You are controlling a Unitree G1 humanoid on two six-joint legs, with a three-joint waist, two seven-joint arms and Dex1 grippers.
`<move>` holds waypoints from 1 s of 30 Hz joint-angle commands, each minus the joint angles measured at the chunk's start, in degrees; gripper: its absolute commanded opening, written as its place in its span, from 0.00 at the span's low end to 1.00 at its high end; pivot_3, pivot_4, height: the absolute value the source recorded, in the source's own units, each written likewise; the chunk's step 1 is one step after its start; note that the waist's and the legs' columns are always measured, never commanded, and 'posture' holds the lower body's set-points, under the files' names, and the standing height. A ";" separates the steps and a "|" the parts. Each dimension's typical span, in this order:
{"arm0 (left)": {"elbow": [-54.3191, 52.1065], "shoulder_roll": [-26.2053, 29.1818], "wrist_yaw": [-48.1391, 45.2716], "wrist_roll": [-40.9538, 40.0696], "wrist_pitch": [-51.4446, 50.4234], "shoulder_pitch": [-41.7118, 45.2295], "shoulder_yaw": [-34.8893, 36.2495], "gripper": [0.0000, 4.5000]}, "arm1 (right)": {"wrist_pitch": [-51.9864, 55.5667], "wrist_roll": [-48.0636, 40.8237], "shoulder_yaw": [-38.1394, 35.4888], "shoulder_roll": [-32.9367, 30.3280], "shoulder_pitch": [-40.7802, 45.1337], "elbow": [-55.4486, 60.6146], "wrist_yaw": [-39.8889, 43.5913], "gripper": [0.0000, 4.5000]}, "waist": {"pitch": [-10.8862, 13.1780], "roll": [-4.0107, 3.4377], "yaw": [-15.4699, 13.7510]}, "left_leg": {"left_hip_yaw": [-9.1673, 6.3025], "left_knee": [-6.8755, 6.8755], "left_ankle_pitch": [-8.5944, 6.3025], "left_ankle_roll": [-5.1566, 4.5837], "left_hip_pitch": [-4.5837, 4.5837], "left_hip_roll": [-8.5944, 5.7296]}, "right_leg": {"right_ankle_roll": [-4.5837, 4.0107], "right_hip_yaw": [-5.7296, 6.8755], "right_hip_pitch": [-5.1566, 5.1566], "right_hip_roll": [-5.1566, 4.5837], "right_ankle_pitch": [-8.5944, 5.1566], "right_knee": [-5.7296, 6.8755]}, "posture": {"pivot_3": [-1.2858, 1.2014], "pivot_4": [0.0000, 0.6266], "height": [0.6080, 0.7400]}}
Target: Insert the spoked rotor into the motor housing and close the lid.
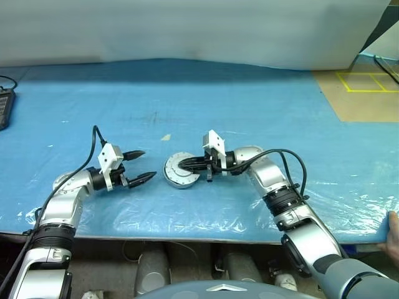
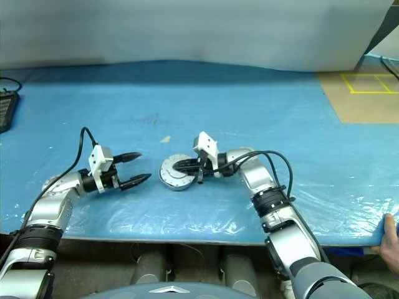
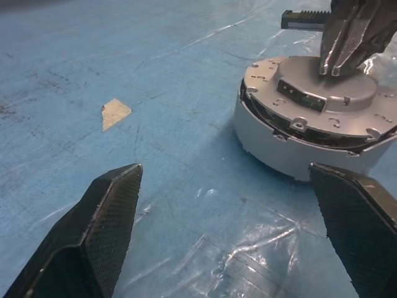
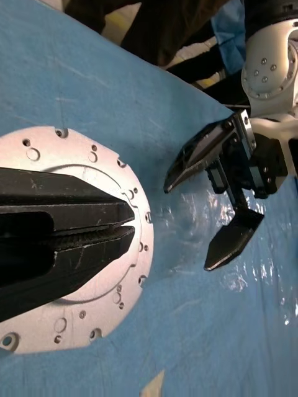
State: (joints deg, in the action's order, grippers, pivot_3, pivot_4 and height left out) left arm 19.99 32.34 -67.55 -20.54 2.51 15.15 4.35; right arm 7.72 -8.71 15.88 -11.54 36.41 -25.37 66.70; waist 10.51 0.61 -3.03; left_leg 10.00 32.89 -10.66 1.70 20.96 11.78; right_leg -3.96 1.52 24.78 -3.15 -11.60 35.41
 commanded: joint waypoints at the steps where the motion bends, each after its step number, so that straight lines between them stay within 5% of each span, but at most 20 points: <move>1: -2.95 0.66 -2.19 -2.24 -0.84 -0.84 0.67 1.00 | -2.86 1.21 -0.22 -0.06 -0.31 -1.72 -1.72 0.01 | 0.00 0.00 0.00 | 0.00 0.00 0.00 0.00 0.00 -0.01 | 0.00 0.00 0.00 0.00 0.00 0.00 | 0.52 0.24 1.00; 9: -3.94 0.75 -3.56 -2.93 -0.90 -1.87 1.15 1.00 | -3.05 -1.60 -1.39 -2.18 0.48 2.30 1.82 0.01 | 0.00 0.00 -0.06 | 0.00 -0.11 0.00 0.00 0.11 -0.02 | 0.00 0.01 0.02 0.00 0.00 -0.18 | 0.52 0.24 1.00; 12: -4.06 0.66 -3.71 -2.96 -0.84 -1.96 1.14 1.00 | -2.83 -1.96 -0.99 -2.75 0.03 4.39 2.85 0.14 | 0.00 0.00 0.00 | 0.00 -0.15 0.00 0.00 0.14 -0.02 | 0.00 0.02 0.05 0.01 0.00 -0.23 | 0.52 0.24 1.00; 23: -3.81 0.51 -3.61 -2.67 -0.36 -2.38 1.14 1.00 | -6.07 0.36 0.71 -2.69 -0.61 3.51 2.34 0.95 | 0.00 0.00 0.03 | 0.00 -0.23 0.00 0.00 0.17 -0.01 | 0.00 0.03 0.07 0.02 0.00 -0.33 | 0.52 0.24 1.00; 30: -3.43 0.59 -2.94 -2.13 0.18 -2.42 1.21 1.00 | -7.26 1.32 1.34 -1.92 -0.36 -0.09 1.39 1.00 | 0.00 0.00 0.03 | 0.00 -0.24 0.00 0.00 0.17 -0.01 | 0.00 0.03 0.07 0.02 0.00 -0.35 | 0.52 0.24 1.00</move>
State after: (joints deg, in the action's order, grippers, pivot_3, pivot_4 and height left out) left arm 17.52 32.38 -70.72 -22.40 1.55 12.96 4.41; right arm 1.66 -7.67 17.15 -14.00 35.76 -24.98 68.36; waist 10.52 0.61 -3.00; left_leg 10.00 32.65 -10.66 1.70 21.14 11.77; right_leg -3.96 1.55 24.84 -3.13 -11.60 35.05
